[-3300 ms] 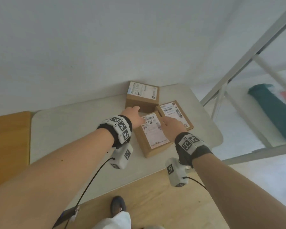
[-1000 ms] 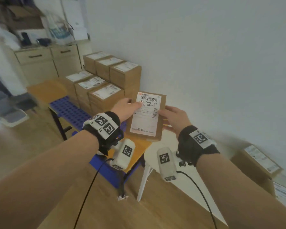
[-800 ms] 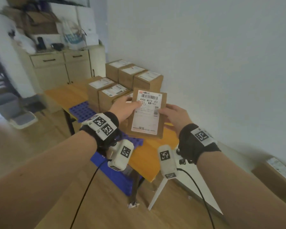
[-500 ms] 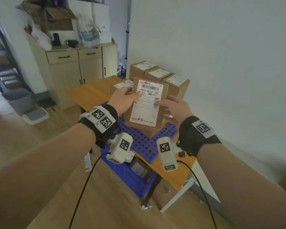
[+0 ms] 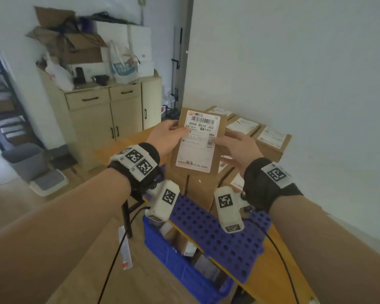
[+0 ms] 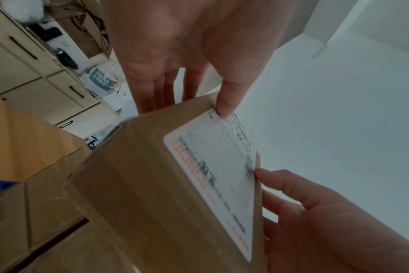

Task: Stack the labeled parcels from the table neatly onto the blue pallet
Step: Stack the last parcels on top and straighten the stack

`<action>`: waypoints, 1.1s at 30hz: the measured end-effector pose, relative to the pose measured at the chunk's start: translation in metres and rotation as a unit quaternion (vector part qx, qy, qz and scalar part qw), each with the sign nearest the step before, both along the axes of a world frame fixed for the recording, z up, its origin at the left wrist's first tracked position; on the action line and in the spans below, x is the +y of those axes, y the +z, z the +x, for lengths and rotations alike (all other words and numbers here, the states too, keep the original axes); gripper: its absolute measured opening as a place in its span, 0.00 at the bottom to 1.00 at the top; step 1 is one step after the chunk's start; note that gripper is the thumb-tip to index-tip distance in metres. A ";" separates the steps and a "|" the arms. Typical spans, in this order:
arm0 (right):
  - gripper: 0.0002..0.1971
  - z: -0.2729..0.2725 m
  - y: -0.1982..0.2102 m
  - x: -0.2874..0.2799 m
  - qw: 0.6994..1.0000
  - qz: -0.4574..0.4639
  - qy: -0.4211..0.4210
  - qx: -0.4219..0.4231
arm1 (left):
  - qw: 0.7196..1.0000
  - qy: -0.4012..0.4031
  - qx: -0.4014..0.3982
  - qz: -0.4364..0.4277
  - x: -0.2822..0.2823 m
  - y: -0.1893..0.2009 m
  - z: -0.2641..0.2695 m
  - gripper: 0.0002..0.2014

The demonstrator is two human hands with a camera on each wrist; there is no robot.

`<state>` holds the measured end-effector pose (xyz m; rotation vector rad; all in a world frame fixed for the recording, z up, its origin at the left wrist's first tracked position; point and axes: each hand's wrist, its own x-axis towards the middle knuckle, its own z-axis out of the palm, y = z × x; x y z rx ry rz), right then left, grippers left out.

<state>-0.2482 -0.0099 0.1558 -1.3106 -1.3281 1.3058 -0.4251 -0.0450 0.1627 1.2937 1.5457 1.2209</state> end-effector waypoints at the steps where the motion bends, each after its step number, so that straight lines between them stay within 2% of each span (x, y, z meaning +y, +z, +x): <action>1: 0.28 -0.005 0.001 0.011 1.000 -0.002 -0.007 -0.001 | 1.000 -0.006 0.004 -0.003 0.014 0.002 -0.006 0.18; 5: 0.26 -0.026 0.006 0.053 0.999 0.008 -0.030 -0.014 | 1.000 -0.025 0.011 -0.014 0.066 0.007 -0.028 0.20; 11: 0.26 -0.051 -0.002 0.092 0.995 -0.018 -0.095 -0.020 | 0.996 -0.087 0.023 -0.022 0.128 0.005 -0.053 0.15; 19: 0.21 -0.085 -0.008 0.123 0.972 -0.043 -0.229 -0.012 | 0.971 -0.222 0.056 -0.062 0.198 0.000 -0.087 0.14; 26: 0.19 -0.098 -0.027 0.125 0.952 -0.059 -0.296 -0.044 | 0.955 -0.280 0.054 -0.074 0.224 -0.022 -0.100 0.10; 33: 0.14 -0.102 -0.035 0.126 0.947 -0.087 -0.306 -0.046 | 0.945 -0.304 0.077 -0.092 0.234 -0.034 -0.100 0.15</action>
